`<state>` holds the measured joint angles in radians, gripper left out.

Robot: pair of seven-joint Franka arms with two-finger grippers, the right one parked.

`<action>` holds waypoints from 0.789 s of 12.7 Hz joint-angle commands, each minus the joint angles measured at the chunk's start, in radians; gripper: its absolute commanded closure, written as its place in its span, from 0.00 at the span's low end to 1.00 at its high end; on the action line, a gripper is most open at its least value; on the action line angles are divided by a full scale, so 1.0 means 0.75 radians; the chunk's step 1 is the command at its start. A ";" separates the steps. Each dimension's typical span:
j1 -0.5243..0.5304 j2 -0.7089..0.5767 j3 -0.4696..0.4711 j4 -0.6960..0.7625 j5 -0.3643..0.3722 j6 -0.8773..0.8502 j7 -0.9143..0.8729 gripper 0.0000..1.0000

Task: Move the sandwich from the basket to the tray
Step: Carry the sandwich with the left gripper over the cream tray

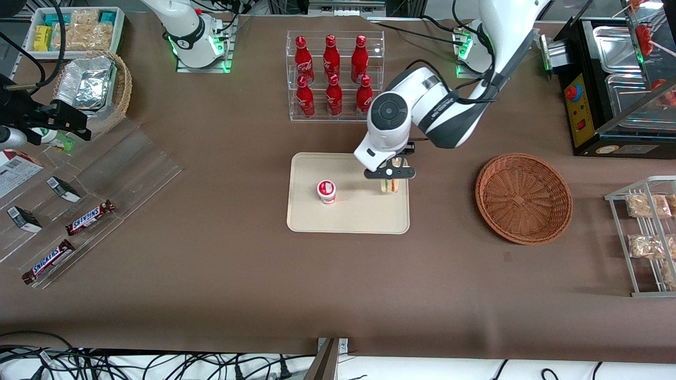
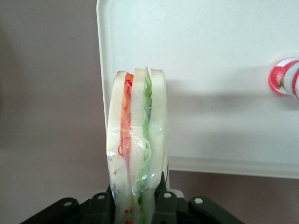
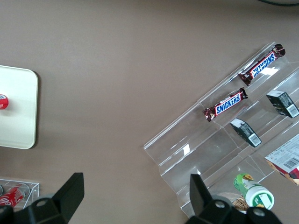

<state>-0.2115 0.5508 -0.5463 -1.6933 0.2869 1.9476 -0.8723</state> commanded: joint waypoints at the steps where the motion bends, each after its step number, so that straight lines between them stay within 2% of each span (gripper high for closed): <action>1: -0.031 0.081 0.006 0.053 0.098 0.031 -0.062 0.68; 4: -0.043 0.120 0.008 0.053 0.135 0.038 -0.064 0.68; 7: -0.072 0.218 0.013 0.169 0.188 0.034 -0.097 0.68; 10: -0.082 0.239 0.021 0.174 0.190 0.036 -0.103 0.68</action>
<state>-0.2529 0.7004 -0.5416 -1.6043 0.3967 1.9870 -0.9274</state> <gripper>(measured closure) 0.678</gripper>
